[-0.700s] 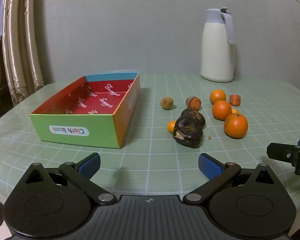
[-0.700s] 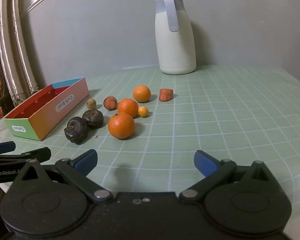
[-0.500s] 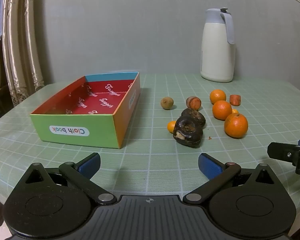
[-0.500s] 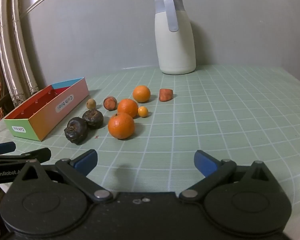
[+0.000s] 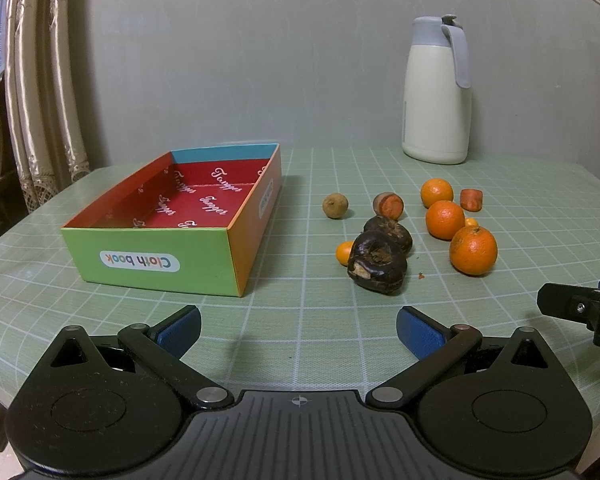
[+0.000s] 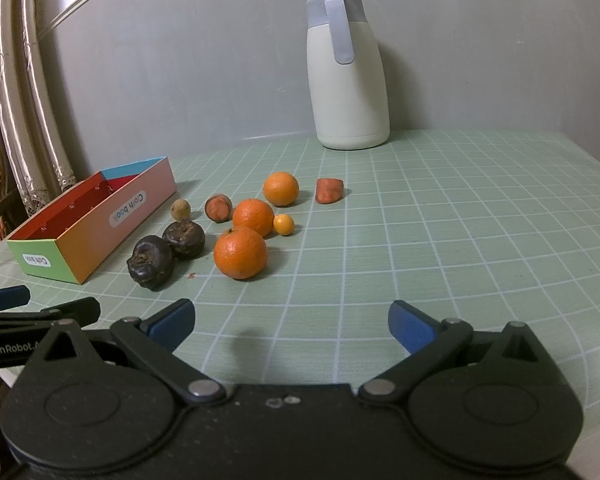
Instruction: Organize fruits
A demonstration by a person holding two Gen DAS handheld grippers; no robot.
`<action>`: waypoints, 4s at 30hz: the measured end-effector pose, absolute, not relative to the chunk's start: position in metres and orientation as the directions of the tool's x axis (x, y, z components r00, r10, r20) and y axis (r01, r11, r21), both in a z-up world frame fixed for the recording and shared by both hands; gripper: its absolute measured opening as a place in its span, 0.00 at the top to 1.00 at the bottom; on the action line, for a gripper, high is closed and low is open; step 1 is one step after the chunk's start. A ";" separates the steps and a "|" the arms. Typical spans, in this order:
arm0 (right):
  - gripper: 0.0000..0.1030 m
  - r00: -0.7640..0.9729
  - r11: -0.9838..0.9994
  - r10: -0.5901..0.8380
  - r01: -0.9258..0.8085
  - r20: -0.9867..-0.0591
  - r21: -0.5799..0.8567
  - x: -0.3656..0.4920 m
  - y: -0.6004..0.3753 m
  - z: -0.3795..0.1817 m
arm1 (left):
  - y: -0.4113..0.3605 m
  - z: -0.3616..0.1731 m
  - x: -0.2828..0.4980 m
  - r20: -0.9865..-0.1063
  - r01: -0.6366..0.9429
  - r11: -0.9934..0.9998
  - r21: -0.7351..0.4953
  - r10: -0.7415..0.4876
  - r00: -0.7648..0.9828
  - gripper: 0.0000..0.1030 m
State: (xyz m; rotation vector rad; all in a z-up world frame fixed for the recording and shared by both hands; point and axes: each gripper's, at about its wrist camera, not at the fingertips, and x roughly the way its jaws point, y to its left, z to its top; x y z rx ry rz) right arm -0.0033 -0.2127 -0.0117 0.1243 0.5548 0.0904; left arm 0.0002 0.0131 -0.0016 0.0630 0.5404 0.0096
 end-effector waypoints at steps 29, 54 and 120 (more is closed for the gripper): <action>0.00 0.850 0.989 0.111 -0.046 -0.515 0.137 -0.007 -0.213 -0.009 | 0.020 0.003 0.003 -0.508 -0.016 0.999 0.051 0.040 0.861 0.00; 0.00 0.876 0.978 0.091 0.010 -0.473 0.206 -0.012 -0.233 -0.004 | 0.003 0.001 -0.002 -0.472 0.040 0.990 0.139 0.031 0.881 0.00; 0.00 0.891 0.941 -0.174 0.276 -0.418 0.197 -0.015 -0.271 0.005 | -0.022 -0.005 0.060 -0.537 0.149 0.988 0.043 -0.102 0.837 0.56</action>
